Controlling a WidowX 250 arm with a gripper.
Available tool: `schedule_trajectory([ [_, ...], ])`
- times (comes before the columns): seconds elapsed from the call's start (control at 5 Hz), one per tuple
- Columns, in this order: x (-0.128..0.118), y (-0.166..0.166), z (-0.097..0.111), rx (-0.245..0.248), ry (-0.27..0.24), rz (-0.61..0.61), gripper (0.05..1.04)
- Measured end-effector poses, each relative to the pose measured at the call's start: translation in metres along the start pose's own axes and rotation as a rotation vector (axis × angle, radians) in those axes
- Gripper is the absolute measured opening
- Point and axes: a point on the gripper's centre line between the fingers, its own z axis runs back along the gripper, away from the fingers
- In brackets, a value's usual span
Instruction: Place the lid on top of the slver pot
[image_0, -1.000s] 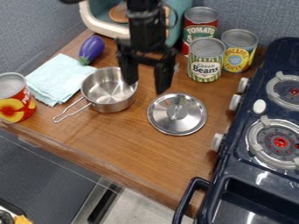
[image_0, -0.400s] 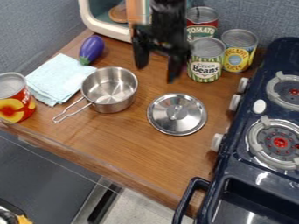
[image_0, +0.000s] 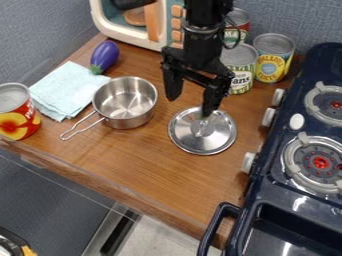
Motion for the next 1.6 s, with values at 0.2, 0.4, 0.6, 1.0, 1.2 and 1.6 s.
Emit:
schedule_trajectory([
  [0.2, -0.003, 0.008, -0.016, -0.074, 0.035, 0.016, 1.001],
  [0.4, 0.004, 0.014, -0.027, -0.086, 0.027, 0.041, 1.001],
  [0.6, 0.006, 0.02, -0.033, -0.027, 0.031, 0.067, 1.001],
  [1.0, 0.01, 0.01, -0.033, 0.023, 0.021, 0.053, 1.001],
  [1.2, 0.012, 0.006, -0.033, 0.0, 0.009, 0.053, 1.001],
  [1.6, 0.009, 0.005, -0.049, -0.011, 0.051, 0.042, 1.001],
])
